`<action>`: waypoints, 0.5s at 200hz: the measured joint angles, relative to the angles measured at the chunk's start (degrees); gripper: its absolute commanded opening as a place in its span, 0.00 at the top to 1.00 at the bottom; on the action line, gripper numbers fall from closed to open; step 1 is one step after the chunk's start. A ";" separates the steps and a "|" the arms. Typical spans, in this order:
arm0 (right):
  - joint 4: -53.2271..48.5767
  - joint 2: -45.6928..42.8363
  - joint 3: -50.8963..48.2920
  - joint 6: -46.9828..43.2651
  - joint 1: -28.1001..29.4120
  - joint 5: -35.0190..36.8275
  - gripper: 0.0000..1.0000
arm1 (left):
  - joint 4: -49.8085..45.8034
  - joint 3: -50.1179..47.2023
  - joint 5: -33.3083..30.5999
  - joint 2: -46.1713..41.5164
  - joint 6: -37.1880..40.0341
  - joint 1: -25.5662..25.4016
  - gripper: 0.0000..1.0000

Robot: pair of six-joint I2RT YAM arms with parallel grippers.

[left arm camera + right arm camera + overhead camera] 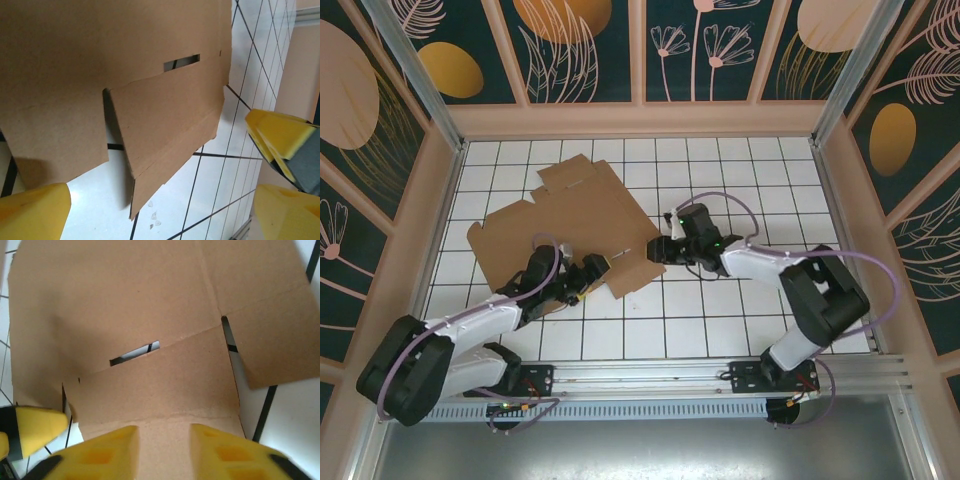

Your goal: Fold the paper box

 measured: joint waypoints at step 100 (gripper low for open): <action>2.54 8.04 0.83 -0.63 1.22 0.20 0.80 | 11.15 -0.33 7.30 9.01 -2.49 0.00 0.10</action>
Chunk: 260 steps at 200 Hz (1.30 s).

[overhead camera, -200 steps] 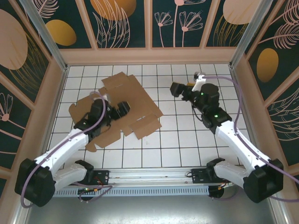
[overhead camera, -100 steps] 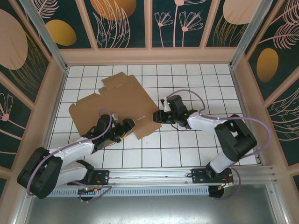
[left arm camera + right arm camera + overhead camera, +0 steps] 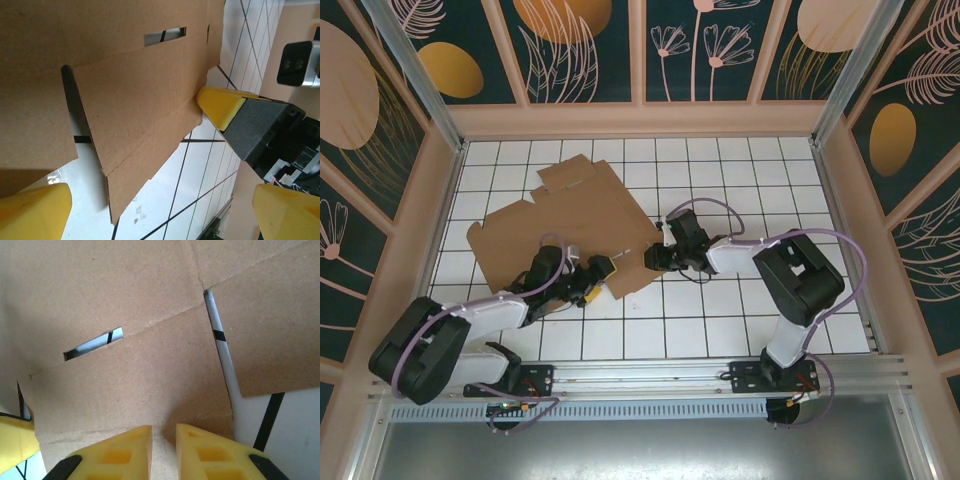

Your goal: Fold the paper box

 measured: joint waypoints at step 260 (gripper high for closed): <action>22.23 -20.63 -20.55 22.08 -21.94 -24.09 0.24 | 5.16 7.19 6.49 1.90 5.66 -0.52 0.89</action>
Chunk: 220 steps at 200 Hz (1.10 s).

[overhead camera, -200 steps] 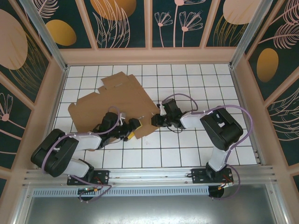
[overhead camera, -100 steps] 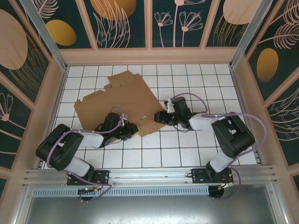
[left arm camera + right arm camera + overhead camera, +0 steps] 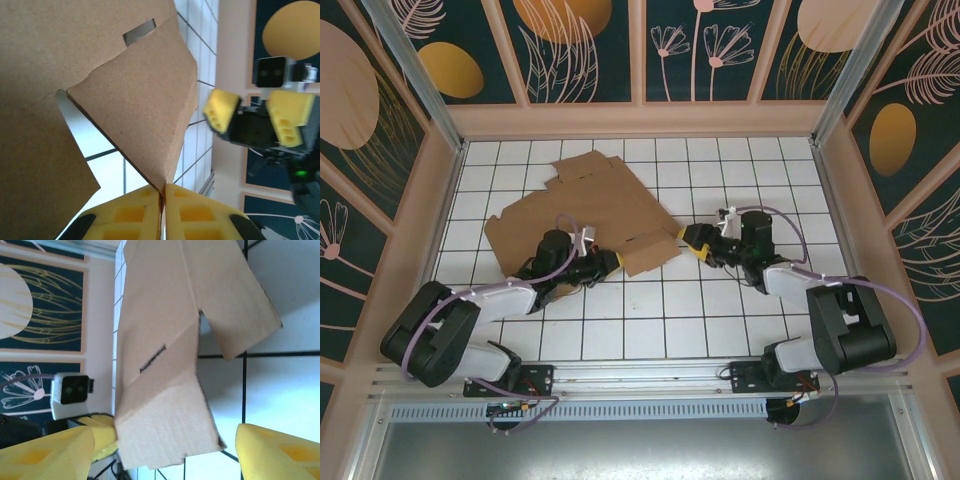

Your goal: Fold the paper box

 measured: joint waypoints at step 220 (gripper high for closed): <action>1.40 -7.87 2.99 9.60 0.96 7.67 0.93 | -46.62 38.88 -26.53 -7.50 38.29 -13.57 0.05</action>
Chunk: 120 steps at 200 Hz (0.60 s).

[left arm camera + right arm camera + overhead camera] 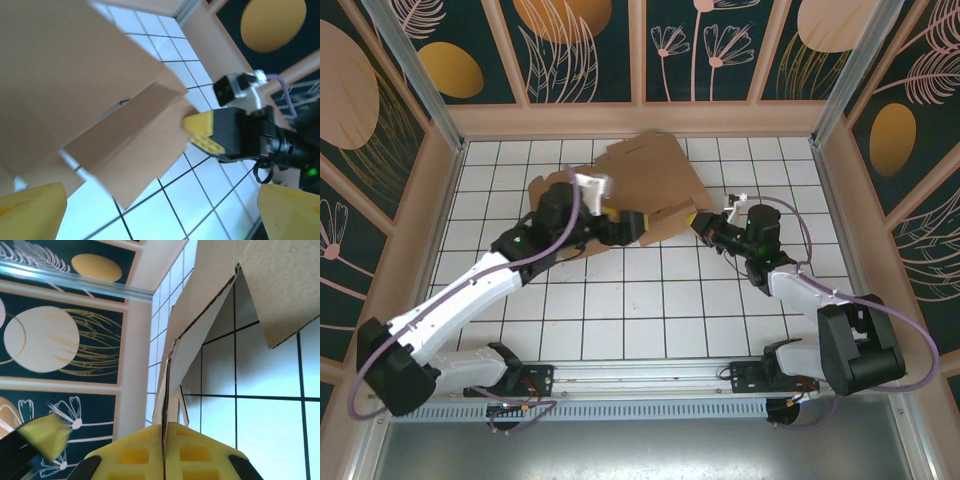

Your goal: Fold the paper box

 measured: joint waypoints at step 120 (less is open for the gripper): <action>-6.29 -3.08 3.74 6.43 -1.14 0.02 0.92 | 14.23 -1.64 -58.77 20.06 52.37 -20.26 0.14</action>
